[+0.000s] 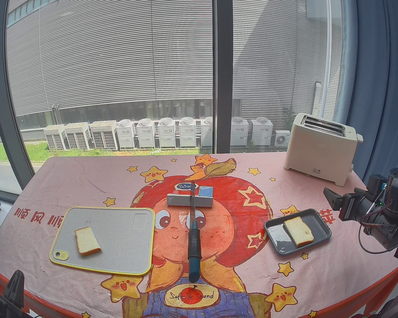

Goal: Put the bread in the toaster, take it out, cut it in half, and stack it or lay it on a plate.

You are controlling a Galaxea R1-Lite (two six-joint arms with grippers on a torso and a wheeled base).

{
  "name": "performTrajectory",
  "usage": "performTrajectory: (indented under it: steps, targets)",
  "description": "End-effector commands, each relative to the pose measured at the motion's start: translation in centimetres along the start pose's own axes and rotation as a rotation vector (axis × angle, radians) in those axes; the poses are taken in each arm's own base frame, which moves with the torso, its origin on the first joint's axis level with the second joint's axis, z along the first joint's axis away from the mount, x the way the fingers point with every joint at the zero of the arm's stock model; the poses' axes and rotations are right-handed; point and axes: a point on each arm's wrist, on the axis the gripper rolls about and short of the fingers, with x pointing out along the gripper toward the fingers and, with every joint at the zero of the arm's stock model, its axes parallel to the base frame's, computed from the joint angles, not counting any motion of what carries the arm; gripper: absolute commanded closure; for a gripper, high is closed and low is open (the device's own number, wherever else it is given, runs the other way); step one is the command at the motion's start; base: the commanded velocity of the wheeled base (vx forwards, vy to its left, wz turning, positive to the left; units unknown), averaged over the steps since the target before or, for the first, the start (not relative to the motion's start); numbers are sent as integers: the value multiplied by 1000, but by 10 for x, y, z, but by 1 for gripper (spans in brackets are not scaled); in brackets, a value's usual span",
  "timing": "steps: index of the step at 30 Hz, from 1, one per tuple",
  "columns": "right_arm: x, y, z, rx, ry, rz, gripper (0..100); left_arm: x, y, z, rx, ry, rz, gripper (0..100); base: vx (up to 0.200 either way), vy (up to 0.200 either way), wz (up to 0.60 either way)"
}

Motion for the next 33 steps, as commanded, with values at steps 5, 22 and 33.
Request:
performTrajectory:
  steps: [5, 22, 33]
  targets:
    - [6, -24, 10, 3, -49, -32, 0, 0, 0, -5, -1, 2, 0, 100, 0, 0, 0]
    - [-2, -56, 36, 8, -226, 14, 0, 0, 0, -5, -1, 0, 0, 100, 0, 0, 0]
    - [-35, -54, 48, -43, -337, 110, 0, 0, 0, -5, -1, 2, -2, 100, 0, 0, 0]
